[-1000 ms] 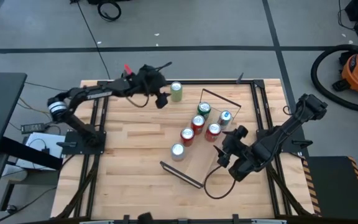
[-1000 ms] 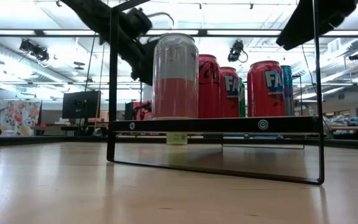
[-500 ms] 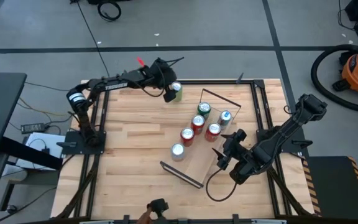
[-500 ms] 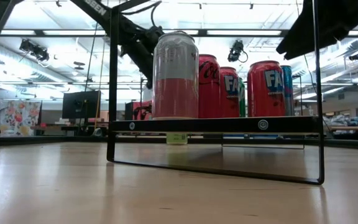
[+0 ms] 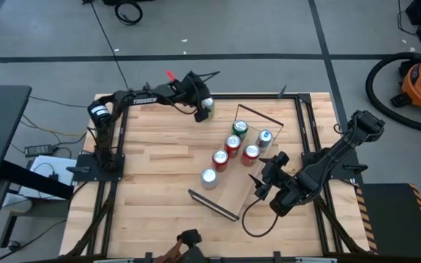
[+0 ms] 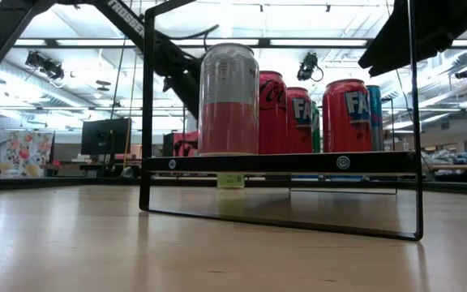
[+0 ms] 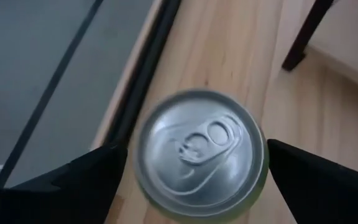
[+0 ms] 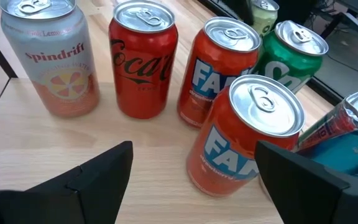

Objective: Place canned beverage on shelf
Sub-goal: Put the light green soda can on the shelf

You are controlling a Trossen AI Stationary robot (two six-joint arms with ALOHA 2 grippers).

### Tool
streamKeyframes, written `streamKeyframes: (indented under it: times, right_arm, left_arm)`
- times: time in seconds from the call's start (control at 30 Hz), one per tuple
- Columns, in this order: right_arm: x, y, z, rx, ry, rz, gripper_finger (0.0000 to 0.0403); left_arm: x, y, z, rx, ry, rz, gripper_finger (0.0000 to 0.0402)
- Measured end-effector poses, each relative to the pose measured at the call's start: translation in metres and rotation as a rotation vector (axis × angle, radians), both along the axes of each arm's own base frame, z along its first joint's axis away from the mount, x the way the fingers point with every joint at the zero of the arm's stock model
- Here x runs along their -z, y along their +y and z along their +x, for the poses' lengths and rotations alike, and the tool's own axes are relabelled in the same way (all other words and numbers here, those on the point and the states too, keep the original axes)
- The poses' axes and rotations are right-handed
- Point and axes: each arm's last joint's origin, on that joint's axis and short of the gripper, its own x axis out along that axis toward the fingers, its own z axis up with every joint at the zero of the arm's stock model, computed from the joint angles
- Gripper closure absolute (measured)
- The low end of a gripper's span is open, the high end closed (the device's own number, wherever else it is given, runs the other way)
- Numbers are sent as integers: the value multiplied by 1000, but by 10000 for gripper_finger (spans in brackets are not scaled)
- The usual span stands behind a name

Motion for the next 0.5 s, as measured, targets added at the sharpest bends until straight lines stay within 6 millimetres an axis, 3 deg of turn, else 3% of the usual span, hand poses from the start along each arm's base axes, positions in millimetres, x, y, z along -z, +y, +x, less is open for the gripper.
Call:
streamKeyframes:
  times: [0.27, 0.5]
  right_arm:
    - [0, 0, 0, -2, 1, -1, 55]
    - [0, 0, 0, -2, 0, -1, 55]
  left_arm:
    - [15, 3, 3, 23, 41, 5, 12]
    - [13, 4, 5, 24, 14, 25, 58]
